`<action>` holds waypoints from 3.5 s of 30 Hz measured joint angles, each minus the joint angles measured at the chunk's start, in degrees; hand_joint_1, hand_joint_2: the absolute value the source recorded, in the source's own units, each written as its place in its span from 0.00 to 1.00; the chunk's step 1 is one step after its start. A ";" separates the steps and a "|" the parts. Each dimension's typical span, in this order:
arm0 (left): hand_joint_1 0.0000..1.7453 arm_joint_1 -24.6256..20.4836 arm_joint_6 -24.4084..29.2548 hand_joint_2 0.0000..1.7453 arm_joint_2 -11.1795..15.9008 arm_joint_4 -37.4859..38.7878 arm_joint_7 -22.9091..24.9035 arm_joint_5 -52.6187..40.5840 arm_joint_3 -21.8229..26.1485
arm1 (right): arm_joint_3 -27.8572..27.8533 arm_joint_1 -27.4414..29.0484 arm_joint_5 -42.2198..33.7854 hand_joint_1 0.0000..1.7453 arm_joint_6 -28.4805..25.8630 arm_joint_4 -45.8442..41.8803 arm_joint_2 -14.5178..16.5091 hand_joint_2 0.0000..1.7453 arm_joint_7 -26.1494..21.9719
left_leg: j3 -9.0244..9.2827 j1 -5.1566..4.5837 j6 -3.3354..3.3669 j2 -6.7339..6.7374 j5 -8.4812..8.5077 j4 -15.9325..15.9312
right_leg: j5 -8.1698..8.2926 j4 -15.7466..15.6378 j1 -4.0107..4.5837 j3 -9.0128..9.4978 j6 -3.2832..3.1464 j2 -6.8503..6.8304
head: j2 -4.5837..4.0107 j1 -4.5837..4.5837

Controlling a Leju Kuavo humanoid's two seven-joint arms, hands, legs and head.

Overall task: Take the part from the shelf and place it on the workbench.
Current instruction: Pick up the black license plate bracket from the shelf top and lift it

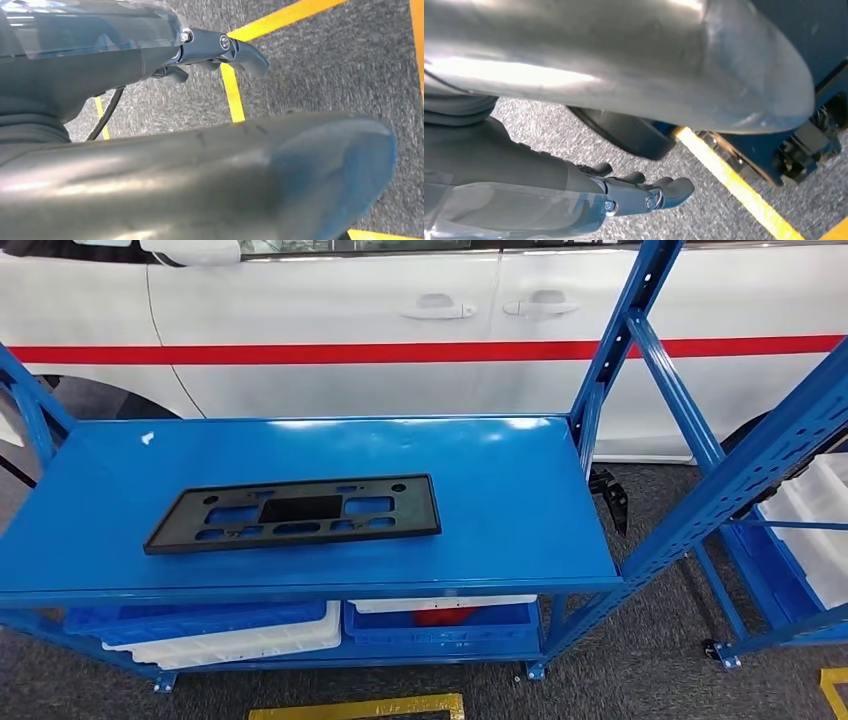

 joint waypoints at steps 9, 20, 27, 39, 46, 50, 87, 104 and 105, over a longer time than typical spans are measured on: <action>0.00 -0.07 -0.07 0.00 0.00 0.00 -0.34 -0.09 -0.07 | 0.00 -0.09 0.02 0.00 0.02 0.00 -0.04 0.00 -0.01 | -0.31 -0.47 0.76 0.00 0.34 0.16 | 1.32 -0.74 -0.41 0.03 1.69 0.12 | 0.00 -0.01; 0.00 -0.17 -0.39 0.00 0.03 0.00 1.42 -0.16 -0.08 | 0.00 -0.13 0.05 0.00 0.03 0.00 -0.06 0.00 -0.01 | -0.50 -0.65 0.87 0.00 0.23 0.31 | 1.24 -0.74 -0.52 -0.12 2.70 0.11 | 0.00 -0.02; 0.00 -0.15 -0.71 0.00 0.05 0.00 2.14 -0.06 -0.05 | 0.00 -0.11 0.08 0.00 0.02 0.00 -0.05 0.00 -0.01 | -0.71 -0.67 1.03 0.00 0.39 0.47 | 1.42 -0.75 -0.65 -0.18 2.81 0.12 | 0.00 -0.01; 0.00 -0.13 -0.25 0.00 0.04 0.00 -0.07 -0.50 -0.13 | 0.00 -0.05 0.08 0.00 -0.07 0.00 -0.11 0.00 0.10 | -0.80 -0.63 1.03 0.01 0.61 0.36 | 1.64 -0.71 -0.57 -0.34 2.48 0.12 | 0.00 -0.02; 0.00 -0.14 -0.35 0.00 0.03 0.00 0.73 -0.55 -0.15 | 0.00 -0.04 0.04 0.00 -0.17 0.00 -0.12 0.00 0.19 | -0.89 -0.58 0.99 0.02 0.59 0.38 | 1.59 -0.67 -0.47 -0.48 2.61 0.11 | 0.00 -0.02; 0.00 -0.13 -0.63 0.00 0.04 0.00 1.49 -0.37 -0.14 | 0.00 -0.04 0.00 0.00 -0.17 0.00 -0.13 0.00 0.44 | -0.95 -0.73 0.99 0.02 0.58 0.45 | 1.67 -0.68 -0.52 -0.52 2.73 0.11 | 0.00 -0.02; 0.00 -0.66 -0.68 0.00 -0.09 0.00 0.09 -0.22 -0.22 | 0.00 -0.29 0.20 0.00 -0.20 -0.02 -0.45 0.00 0.54 | 1.60 -0.04 -0.04 0.14 -1.18 -0.24 | 2.86 -0.11 0.05 -2.38 1.88 -0.24 | 0.00 -0.01; 0.00 -0.40 -0.07 0.00 -0.13 0.00 -0.76 -0.19 -0.22 | 0.00 -0.43 0.76 0.00 -0.75 -0.04 -0.50 0.00 -1.19 | 0.78 -0.62 1.24 0.23 -0.28 -0.43 | 4.50 -1.29 -0.36 -2.57 2.40 0.07 | 0.00 -0.02; 0.00 -0.40 -0.07 0.00 -0.13 0.00 -0.77 -0.20 -0.22 | 0.00 -0.43 0.76 0.00 -0.76 -0.04 -0.50 0.00 -1.24 | 0.78 -0.63 1.22 0.23 -0.30 -0.43 | 4.46 -1.29 -0.38 -2.59 2.50 0.07 | 0.00 -0.02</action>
